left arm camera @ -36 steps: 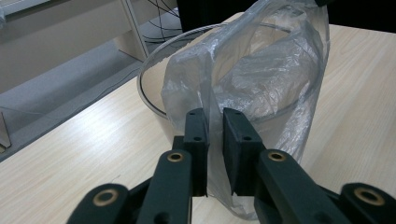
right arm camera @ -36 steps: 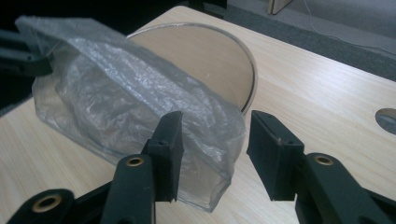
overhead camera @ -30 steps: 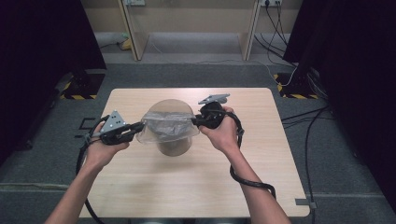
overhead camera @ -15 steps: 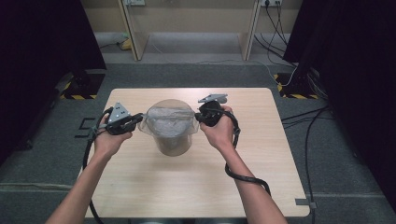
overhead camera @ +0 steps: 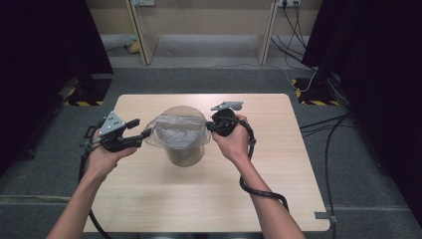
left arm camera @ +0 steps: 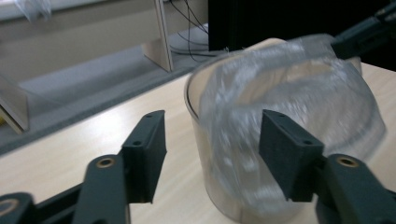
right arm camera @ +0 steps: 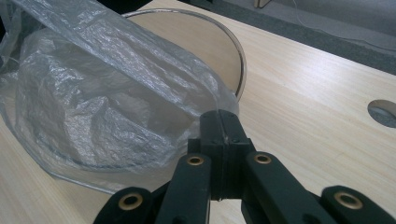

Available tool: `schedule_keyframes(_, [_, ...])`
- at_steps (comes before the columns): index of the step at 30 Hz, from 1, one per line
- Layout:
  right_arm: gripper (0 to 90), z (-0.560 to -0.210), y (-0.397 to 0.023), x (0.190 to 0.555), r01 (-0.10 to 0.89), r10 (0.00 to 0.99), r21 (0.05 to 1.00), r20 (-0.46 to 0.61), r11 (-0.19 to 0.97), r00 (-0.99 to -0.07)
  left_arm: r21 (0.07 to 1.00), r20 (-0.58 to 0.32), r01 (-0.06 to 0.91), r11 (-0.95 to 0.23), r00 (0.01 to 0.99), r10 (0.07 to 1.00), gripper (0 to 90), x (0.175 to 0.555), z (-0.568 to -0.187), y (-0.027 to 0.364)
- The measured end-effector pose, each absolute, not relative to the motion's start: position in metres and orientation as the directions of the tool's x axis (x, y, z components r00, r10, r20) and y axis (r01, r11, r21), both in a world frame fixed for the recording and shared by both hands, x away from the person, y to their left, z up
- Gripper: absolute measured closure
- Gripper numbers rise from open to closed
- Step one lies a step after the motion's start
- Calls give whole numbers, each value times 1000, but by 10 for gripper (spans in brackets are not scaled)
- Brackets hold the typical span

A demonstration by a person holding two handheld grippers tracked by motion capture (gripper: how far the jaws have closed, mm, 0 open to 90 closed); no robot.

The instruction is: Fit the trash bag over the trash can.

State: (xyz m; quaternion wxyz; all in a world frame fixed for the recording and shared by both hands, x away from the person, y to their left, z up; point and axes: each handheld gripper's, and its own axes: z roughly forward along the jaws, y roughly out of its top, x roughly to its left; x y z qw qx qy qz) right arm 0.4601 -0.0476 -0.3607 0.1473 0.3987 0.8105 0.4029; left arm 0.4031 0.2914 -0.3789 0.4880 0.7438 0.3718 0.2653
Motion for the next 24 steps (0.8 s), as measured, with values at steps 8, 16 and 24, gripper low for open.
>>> schedule_keyframes(8, [900, -363, -49, 461, 540, 770, 763, 88, 355, -632, 874, -204, 469, -127, 592, 780, 387, 408, -409, 293])
schedule_keyframes(16, [900, -362, -49, 462, 537, 769, 766, 90, 353, -633, 834, -306, 545, -84, 584, 752, 709, 410, -421, 286])
schedule_keyframes(24, [900, -365, -50, 461, 538, 768, 764, 87, 357, -634, 843, -213, 515, -154, 584, 783, 893, 420, -420, 289])
